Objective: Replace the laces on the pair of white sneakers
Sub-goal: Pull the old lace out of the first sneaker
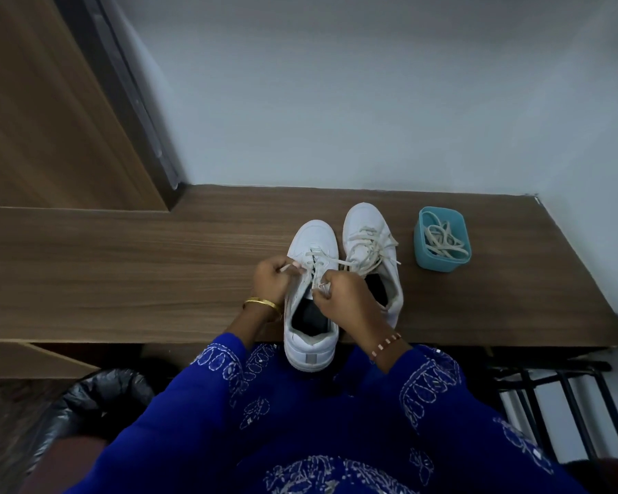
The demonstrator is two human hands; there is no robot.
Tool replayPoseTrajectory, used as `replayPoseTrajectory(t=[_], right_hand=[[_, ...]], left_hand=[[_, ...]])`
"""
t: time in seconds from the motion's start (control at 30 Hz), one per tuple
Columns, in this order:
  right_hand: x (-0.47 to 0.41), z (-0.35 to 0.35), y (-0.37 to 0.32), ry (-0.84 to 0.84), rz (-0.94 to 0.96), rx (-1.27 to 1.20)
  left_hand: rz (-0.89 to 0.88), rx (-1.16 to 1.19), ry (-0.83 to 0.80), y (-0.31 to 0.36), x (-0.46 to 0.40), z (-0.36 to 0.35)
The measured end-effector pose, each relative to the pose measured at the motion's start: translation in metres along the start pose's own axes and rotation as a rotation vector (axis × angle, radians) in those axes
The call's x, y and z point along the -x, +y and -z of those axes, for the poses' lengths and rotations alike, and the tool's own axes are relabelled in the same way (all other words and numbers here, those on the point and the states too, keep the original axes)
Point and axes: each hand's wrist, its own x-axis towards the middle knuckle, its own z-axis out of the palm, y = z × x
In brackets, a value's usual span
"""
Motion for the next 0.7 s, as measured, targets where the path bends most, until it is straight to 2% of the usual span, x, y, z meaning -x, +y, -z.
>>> replayPoseTrajectory(t=[0.1,0.17,0.2,0.23,0.3,0.33,0.43,0.5,0.57,0.7], right_hand=[[0.0,0.003,-0.001,-0.054,-0.039,0.012],[-0.001,0.005,-0.001,-0.088,-0.054,-0.002],[-0.001,0.006,0.0,-0.099,-0.054,-0.007],[-0.002,0.007,0.0,-0.111,-0.053,-0.008],[-0.002,0.008,0.001,-0.13,-0.053,-0.009],[-0.003,0.007,0.002,-0.135,-0.053,-0.009],[-0.003,0.007,0.001,-0.144,-0.046,0.012],[-0.003,0.007,0.0,-0.14,-0.034,0.029],[-0.003,0.007,-0.001,-0.139,-0.033,0.028],[-0.002,0.008,0.002,-0.114,-0.047,-0.025]], left_hand=[[0.367,0.711,0.092,-0.004,-0.01,0.008],[0.471,0.827,0.175,-0.007,-0.013,0.014],[0.458,0.724,0.228,-0.008,-0.013,0.015],[0.396,0.478,0.258,-0.009,-0.013,0.016],[0.189,-0.197,0.265,-0.008,-0.006,0.017],[0.061,-0.414,0.249,-0.007,-0.003,0.017],[-0.264,-0.542,0.059,0.001,-0.003,0.014],[-0.379,-0.65,-0.067,0.003,-0.004,0.006],[-0.386,-0.728,-0.09,0.003,-0.006,0.002],[-0.351,-0.732,-0.011,0.003,-0.008,0.002]])
